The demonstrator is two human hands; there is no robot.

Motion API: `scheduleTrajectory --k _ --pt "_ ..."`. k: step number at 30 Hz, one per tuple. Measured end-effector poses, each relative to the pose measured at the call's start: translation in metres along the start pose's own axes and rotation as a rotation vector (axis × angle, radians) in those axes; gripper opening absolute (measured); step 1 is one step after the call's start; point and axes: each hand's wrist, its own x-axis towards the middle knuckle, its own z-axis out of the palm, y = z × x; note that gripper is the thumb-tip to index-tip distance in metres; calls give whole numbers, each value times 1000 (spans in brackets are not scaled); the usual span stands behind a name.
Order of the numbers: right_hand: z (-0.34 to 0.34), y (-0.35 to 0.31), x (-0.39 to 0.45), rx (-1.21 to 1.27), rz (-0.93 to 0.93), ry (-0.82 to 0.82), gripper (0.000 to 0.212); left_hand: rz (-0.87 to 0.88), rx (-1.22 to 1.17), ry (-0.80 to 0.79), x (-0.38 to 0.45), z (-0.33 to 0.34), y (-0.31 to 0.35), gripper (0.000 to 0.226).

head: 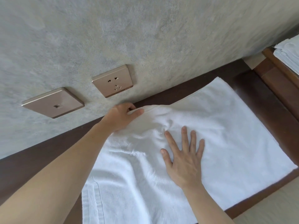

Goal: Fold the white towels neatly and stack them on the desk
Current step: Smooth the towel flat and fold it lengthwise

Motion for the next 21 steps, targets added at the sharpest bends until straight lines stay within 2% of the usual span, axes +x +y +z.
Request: scheduleTrajectory --k 2,5,6,7,10,12,14,16,18,19,21 --pt "-5 -7 2 48 57 -32 67 -90 -112 -133 -9 -11 -16 40" --pt "-15 -37 5 209 183 -56 85 -70 -328 -254 -23 -20 -32 65" --pt "-20 -54 2 248 169 -46 83 -54 -350 -256 -27 -18 -32 69" --pt "-24 -73 -3 273 108 -28 77 -45 -343 -239 -29 -13 -32 65" --pt "-12 -116 -23 288 -119 10 64 -1 -223 -93 -30 -4 -26 37" --pt "6 -121 -29 239 -131 -7 65 37 -123 -26 -32 -8 -28 39" --pt "20 -117 -31 154 -130 -9 65 -4 -94 -28 -34 -17 -36 56" --pt "26 -115 -30 119 -136 9 66 -93 -110 -126 -38 -27 -47 77" --pt "26 -118 -29 114 -136 12 67 -89 -153 -220 -45 -35 -57 94" --pt "26 -119 -29 111 -134 13 68 -62 -175 -239 -50 -38 -61 94" --pt "26 -119 -29 95 -125 16 68 -29 -201 -246 -57 -41 -66 65"
